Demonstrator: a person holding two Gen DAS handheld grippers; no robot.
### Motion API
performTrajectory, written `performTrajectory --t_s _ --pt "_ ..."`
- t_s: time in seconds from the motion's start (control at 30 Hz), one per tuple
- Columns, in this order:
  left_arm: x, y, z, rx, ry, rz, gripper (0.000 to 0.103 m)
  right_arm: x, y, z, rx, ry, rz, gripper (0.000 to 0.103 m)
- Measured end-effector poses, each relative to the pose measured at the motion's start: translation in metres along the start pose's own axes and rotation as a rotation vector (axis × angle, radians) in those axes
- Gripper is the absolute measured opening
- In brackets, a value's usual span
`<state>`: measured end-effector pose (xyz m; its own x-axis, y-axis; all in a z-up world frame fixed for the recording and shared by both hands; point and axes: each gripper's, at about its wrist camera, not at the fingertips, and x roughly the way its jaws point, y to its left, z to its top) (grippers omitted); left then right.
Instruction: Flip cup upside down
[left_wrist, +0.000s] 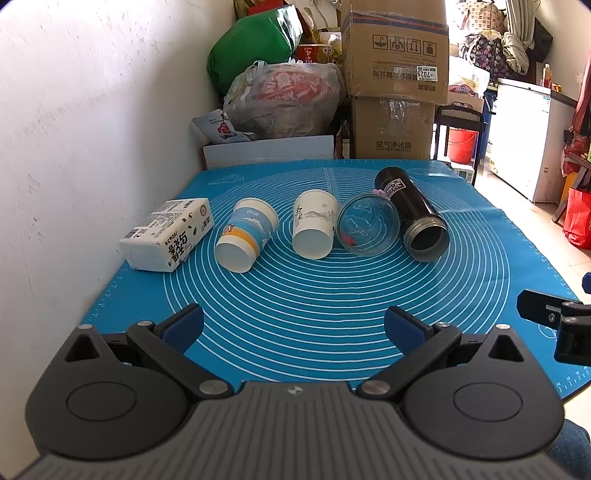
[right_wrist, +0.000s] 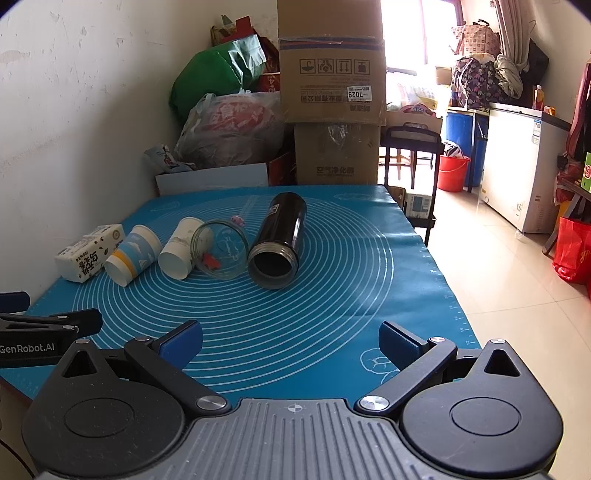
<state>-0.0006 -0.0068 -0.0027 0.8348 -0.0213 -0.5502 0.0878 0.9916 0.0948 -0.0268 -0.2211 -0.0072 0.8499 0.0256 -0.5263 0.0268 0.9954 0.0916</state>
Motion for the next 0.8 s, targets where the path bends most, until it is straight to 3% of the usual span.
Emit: performTrajectory --t_s 0.8 --pt "0.0006 -0.0038 0.0012 0.008 -0.002 -0.014 0.102 0.0014 -0.0044 0.0002 0.012 -0.006 0.004 0.103"
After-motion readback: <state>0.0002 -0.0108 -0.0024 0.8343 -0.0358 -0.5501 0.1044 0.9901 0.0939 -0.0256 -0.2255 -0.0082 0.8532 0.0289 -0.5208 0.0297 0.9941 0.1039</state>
